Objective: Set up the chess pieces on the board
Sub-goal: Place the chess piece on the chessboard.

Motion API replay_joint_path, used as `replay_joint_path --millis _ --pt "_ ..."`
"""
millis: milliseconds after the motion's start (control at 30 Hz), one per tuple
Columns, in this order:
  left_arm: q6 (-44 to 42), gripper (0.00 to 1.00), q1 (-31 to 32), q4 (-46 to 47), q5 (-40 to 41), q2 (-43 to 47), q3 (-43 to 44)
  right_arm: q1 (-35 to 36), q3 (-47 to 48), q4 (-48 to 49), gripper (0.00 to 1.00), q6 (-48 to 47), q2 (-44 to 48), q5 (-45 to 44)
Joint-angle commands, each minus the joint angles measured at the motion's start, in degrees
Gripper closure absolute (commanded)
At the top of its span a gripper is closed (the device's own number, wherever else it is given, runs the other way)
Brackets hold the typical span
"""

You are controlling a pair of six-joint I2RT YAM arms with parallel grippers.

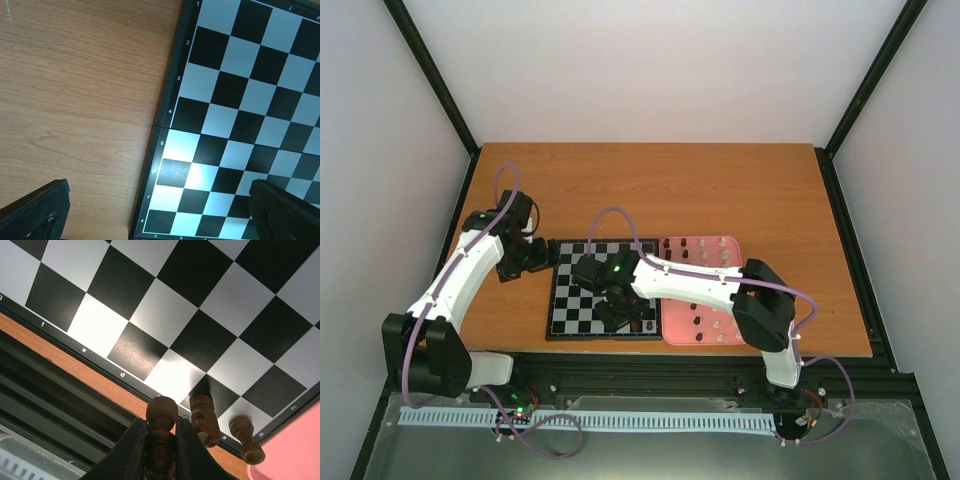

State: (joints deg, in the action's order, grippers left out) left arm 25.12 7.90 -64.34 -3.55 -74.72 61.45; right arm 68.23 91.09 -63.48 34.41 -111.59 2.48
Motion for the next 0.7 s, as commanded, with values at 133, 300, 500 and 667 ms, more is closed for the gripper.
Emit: replay_joint_path --millis 133,300,500,667 --pt "1.14 0.00 -0.60 -0.26 0.39 1.57 -0.27 0.59 1.23 1.47 0.96 -1.27 -3.43 2.17" --pt "0.92 0.00 -0.61 0.08 -0.20 1.67 -0.30 0.55 1.05 0.93 0.96 -1.20 -4.02 1.06" --pt "0.35 0.00 -0.60 0.43 -1.09 1.60 -0.48 0.33 0.85 1.07 0.95 -1.74 -5.37 1.17" --pt "0.14 0.00 -0.61 0.53 -1.19 1.60 -0.64 -0.35 -0.32 1.63 0.94 -1.81 -5.45 1.41"
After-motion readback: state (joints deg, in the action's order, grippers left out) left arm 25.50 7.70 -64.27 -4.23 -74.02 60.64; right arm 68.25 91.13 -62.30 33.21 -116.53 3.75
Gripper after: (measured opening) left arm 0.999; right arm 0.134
